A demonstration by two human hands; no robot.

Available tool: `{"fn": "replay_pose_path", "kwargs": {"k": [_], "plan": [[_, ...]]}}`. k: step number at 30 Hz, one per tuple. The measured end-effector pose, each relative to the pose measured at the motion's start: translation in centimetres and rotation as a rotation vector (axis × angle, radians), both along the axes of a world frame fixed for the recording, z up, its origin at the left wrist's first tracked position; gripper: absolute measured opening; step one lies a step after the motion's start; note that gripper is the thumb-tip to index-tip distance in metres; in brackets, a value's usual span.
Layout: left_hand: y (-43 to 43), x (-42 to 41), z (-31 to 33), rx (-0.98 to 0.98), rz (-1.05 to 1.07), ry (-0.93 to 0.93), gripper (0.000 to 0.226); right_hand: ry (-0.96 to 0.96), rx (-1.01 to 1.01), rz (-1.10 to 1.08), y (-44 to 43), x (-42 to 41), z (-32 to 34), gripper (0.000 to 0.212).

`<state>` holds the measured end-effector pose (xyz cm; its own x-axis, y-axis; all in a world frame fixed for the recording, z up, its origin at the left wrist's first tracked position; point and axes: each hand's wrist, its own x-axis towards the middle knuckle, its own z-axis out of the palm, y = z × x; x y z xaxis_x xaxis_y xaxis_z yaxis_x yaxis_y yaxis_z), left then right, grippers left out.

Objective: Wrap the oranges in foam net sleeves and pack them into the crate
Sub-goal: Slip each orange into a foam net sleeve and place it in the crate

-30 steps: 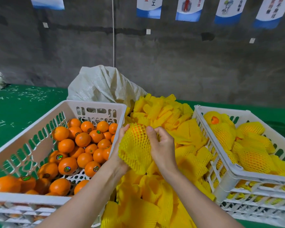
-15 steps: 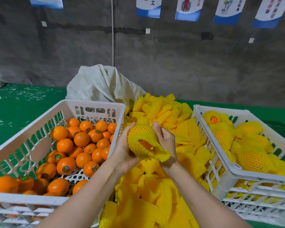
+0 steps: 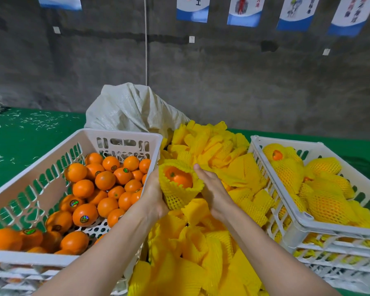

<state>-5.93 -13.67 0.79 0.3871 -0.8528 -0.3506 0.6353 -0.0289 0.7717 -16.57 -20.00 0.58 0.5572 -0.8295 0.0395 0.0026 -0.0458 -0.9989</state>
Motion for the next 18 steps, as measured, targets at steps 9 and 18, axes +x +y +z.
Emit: {"fn": "replay_pose_path", "kwargs": {"k": [9,18], "plan": [[-1.0,-0.1,0.0,0.118,0.170,-0.309,0.030,0.148,0.087,-0.113,2.1,0.7,0.7,0.059],[-0.7,0.0,0.0,-0.078,0.276,-0.361,0.030,-0.193,0.375,-0.033,1.6,1.3,-0.2,0.040]]}}
